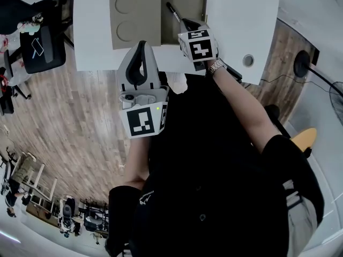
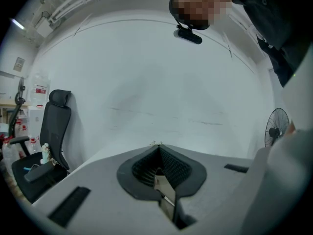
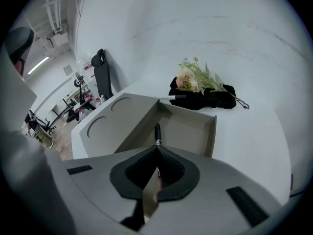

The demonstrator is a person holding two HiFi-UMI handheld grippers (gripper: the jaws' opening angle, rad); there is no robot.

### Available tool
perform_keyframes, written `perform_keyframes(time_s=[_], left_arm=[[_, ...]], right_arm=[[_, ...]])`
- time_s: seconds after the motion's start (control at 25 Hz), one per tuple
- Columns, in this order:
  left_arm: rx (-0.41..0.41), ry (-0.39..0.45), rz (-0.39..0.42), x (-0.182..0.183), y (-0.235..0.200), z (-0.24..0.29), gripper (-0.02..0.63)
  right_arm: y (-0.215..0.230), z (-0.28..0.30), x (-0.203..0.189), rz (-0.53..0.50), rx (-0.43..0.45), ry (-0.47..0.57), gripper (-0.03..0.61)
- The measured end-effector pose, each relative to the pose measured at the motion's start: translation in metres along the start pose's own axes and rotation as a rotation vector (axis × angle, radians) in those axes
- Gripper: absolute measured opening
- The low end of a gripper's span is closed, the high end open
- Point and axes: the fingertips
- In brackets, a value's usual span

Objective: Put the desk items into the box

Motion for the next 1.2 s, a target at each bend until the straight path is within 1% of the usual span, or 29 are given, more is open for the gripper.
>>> perform_keyframes(time_s=[0.32,0.48,0.88,1.04,1.2], left_arm=[[-0.022,0.013,0.002,0.010,-0.005,-0.008,0.008],[-0.044,0.018,0.016,0.015,-0.007,-0.010,0.008],[-0.130,0.050,0.028,0.035,-0.002,-0.011,0.008],[-0.171,0.058,0.017,0.041,-0.001,-0.014,0.008],[-0.202,0.061,0.013,0.047,-0.002,-0.014,0.008]], right_arm=[[-0.005,-0.028,0.015,0.035,-0.011,0.055,-0.002],[-0.009,-0.050,0.031,0.054,-0.013,0.117,-0.002],[-0.024,-0.108,0.072,0.040,-0.059,0.286,-0.002],[-0.031,-0.133,0.087,0.038,-0.086,0.358,-0.002],[-0.034,-0.157,0.101,0.059,-0.117,0.430,-0.002]])
Point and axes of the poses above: the fingertips, and each gripper's own axes: z forward along the fingers, y to its right, x out of its top, and after that the axes turned 3 degrees about y, right-handed
